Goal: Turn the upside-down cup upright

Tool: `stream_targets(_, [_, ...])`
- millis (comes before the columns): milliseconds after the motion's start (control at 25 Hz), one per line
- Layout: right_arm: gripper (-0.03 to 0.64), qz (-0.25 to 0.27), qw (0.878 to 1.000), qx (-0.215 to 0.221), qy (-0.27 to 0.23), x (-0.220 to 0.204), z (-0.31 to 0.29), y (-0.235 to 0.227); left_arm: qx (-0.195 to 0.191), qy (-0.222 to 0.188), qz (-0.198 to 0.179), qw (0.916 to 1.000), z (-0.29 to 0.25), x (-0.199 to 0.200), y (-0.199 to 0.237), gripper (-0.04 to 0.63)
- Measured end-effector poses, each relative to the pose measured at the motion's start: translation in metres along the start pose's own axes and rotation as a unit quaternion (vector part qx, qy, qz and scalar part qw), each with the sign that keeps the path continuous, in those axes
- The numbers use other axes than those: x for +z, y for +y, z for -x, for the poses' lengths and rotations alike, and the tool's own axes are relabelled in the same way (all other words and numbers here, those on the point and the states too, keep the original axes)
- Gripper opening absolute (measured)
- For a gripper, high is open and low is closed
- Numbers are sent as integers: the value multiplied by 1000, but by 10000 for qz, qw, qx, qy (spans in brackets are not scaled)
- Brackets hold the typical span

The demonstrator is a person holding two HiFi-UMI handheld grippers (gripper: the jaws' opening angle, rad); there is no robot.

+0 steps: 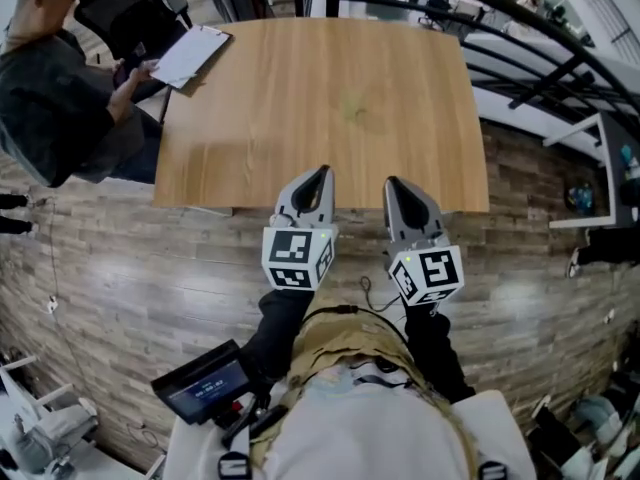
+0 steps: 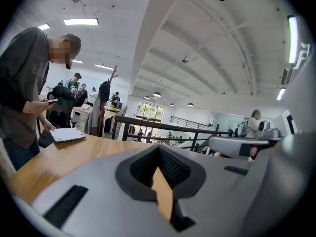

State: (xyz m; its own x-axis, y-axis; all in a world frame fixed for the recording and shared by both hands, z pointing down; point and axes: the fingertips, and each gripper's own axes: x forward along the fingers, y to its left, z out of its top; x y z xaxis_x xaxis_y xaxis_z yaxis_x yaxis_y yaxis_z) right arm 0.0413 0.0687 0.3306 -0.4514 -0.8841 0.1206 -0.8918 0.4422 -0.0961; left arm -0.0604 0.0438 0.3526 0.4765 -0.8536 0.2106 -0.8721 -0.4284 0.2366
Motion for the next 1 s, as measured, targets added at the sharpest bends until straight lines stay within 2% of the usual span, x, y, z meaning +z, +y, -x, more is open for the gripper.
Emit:
stream_targets(560, [23,-64,9988,-236,427,-11,-132,-50,-137,510,134,9985,-112,8,80,-3])
stream_targets(800, [23,-131,9974,-291,652,-22,-147,-55,-170,670,137,9975,-131,6,92,-3])
stream_targets(1000, [23,-287,9961,-157,825,-41,-160,-65,28,814,49,9967,-148,-5,99,-3])
